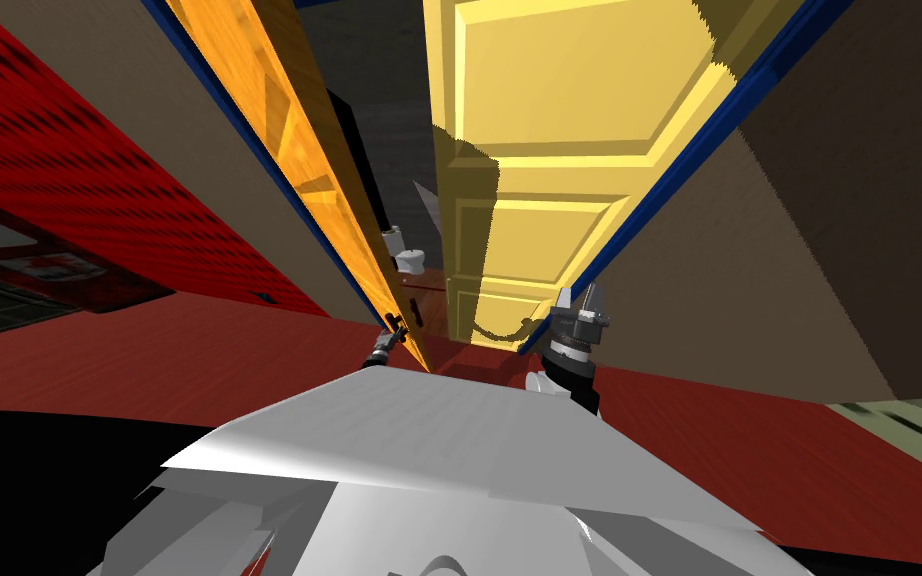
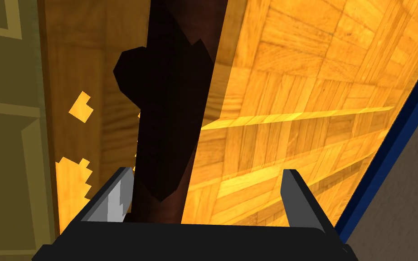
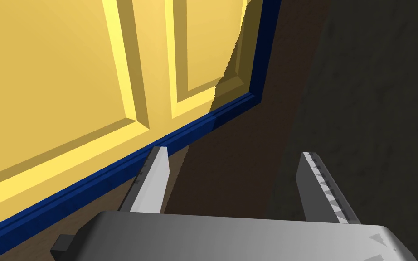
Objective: Pull the door open
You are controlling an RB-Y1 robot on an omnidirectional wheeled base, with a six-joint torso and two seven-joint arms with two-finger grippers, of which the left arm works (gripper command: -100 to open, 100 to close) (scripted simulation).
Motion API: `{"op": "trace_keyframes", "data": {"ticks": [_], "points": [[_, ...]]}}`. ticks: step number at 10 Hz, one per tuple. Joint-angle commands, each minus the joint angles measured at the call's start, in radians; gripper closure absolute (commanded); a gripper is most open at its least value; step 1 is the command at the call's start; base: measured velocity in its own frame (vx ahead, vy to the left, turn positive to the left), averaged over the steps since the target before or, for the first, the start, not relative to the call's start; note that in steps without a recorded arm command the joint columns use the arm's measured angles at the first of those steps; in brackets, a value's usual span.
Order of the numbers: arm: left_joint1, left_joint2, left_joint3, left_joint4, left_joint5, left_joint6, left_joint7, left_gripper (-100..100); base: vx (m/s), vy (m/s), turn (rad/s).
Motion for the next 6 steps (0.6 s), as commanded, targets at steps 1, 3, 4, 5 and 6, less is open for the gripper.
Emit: {"op": "trace_keyframes", "data": {"ticks": [1,3,4,5,6], "points": [[0.001,0.024,0.011,0.013,0.027,0.007,0.040,100,-0.084,0.030,-0.051],[0.004,0.026,0.010,0.013,0.035,0.007,0.054,100,-0.068,0.017,-0.016],[0.009,0.030,0.008,0.013,0.049,0.008,0.081,100,-0.055,0.028,-0.025],[0.011,0.033,0.007,0.014,0.056,0.008,0.095,100,-0.065,0.026,-0.053],[0.016,0.037,0.004,0.014,0.071,0.009,0.122,100,-0.074,0.033,-0.044]]}}
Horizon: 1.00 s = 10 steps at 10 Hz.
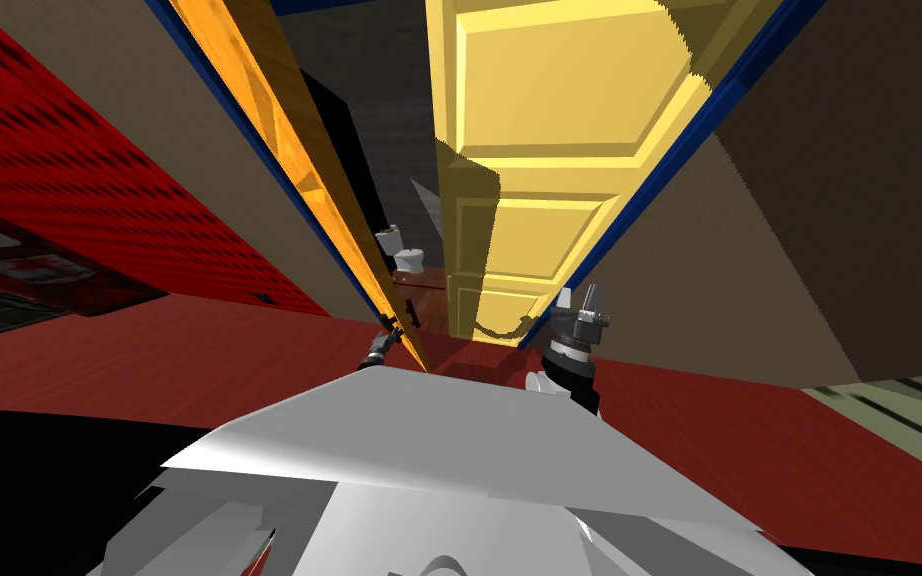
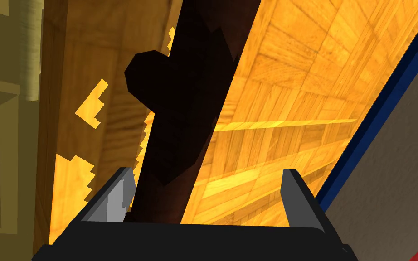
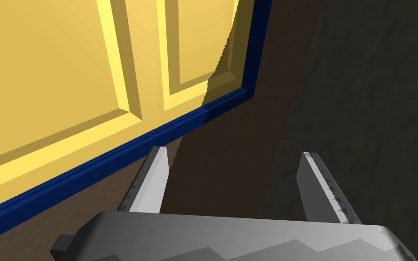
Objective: Pull the door open
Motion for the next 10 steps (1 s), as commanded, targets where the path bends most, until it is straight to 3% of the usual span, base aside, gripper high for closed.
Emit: {"op": "trace_keyframes", "data": {"ticks": [1,10], "points": [[-0.001,0.018,0.010,0.004,0.023,0.005,0.036,100,-0.080,0.024,-0.035],[0.015,0.034,-0.007,0.004,0.095,0.007,0.176,100,-0.043,0.016,-0.036]]}}
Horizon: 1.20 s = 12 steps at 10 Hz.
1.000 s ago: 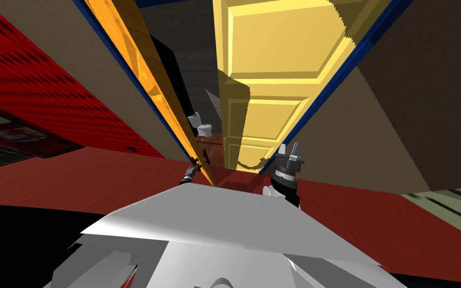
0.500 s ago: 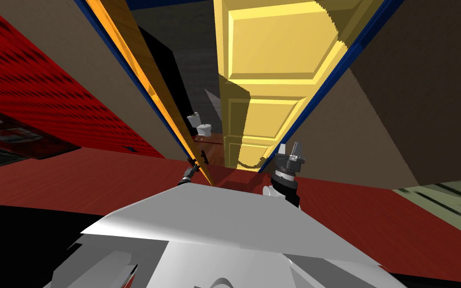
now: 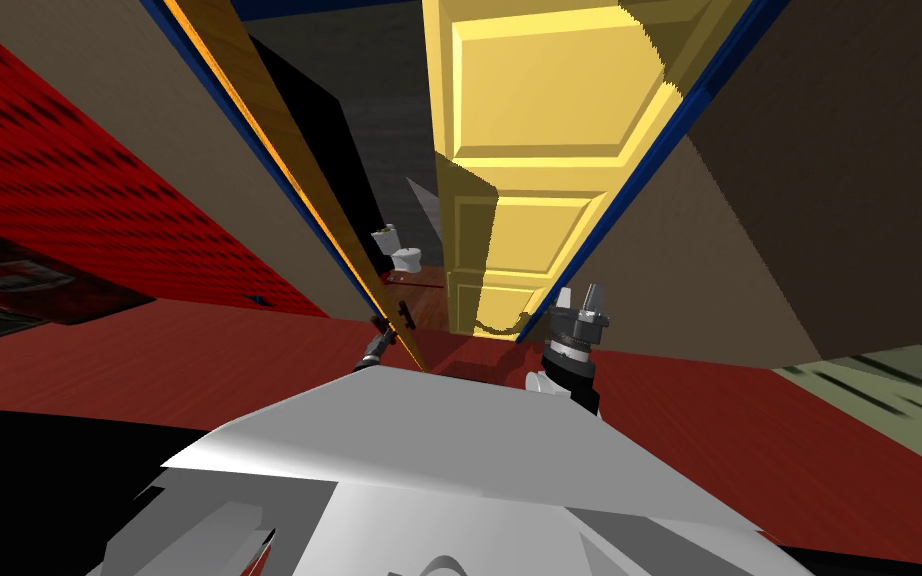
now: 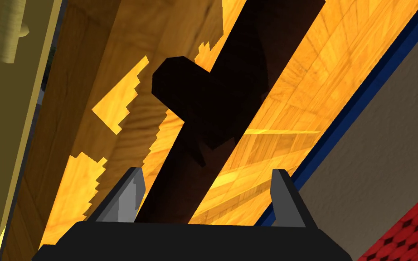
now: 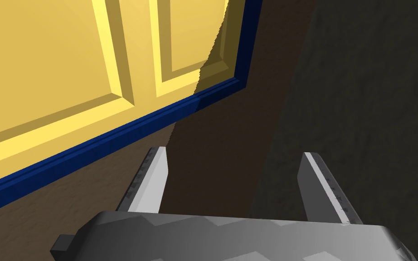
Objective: Pull the door open
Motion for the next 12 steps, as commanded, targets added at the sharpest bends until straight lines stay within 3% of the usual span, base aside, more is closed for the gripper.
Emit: {"op": "trace_keyframes", "data": {"ticks": [1,5,12], "points": [[-0.004,0.009,0.007,-0.016,0.014,0.006,0.029,100,-0.029,0.009,-0.017],[0.003,0.016,-0.001,-0.016,0.047,0.007,0.093,100,-0.036,0.019,-0.041],[0.007,0.020,-0.012,-0.016,0.082,0.007,0.163,100,-0.019,0.009,-0.027]]}}
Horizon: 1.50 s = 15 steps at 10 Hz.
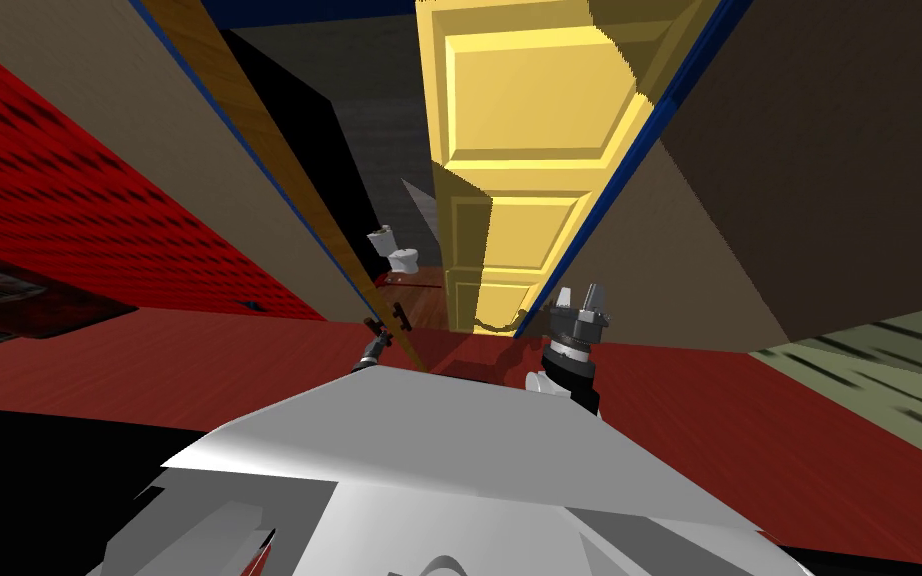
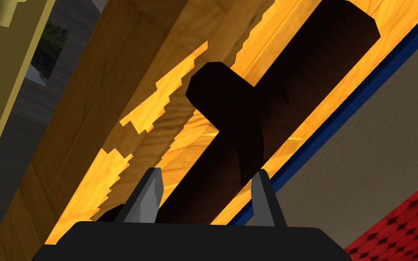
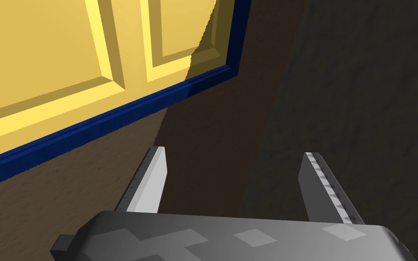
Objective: Pull the door open
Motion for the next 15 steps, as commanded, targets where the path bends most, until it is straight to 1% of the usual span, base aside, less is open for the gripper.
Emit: {"op": "trace_keyframes", "data": {"ticks": [1,7,8,9,10,11,13,15], "points": [[-0.004,0.005,0.009,-0.026,0.019,0.008,0.039,100,-0.018,-0.001,-0.025],[-0.004,0.005,0.009,-0.026,0.019,0.008,0.039,100,0.000,-0.002,0.003],[-0.003,0.006,0.006,-0.026,0.028,0.008,0.057,100,-0.007,0.004,-0.032],[-0.003,0.006,0.006,-0.026,0.028,0.008,0.057,100,-0.012,0.016,-0.024],[-0.002,0.007,0.004,-0.026,0.036,0.008,0.074,100,-0.019,0.027,-0.028],[-0.002,0.007,0.004,-0.026,0.036,0.008,0.074,100,-0.020,0.003,-0.027],[0.000,0.010,-0.002,-0.027,0.054,0.008,0.109,100,-0.019,0.008,-0.043],[0.000,0.010,-0.002,-0.027,0.054,0.008,0.109,100,-0.018,0.010,-0.005]]}}
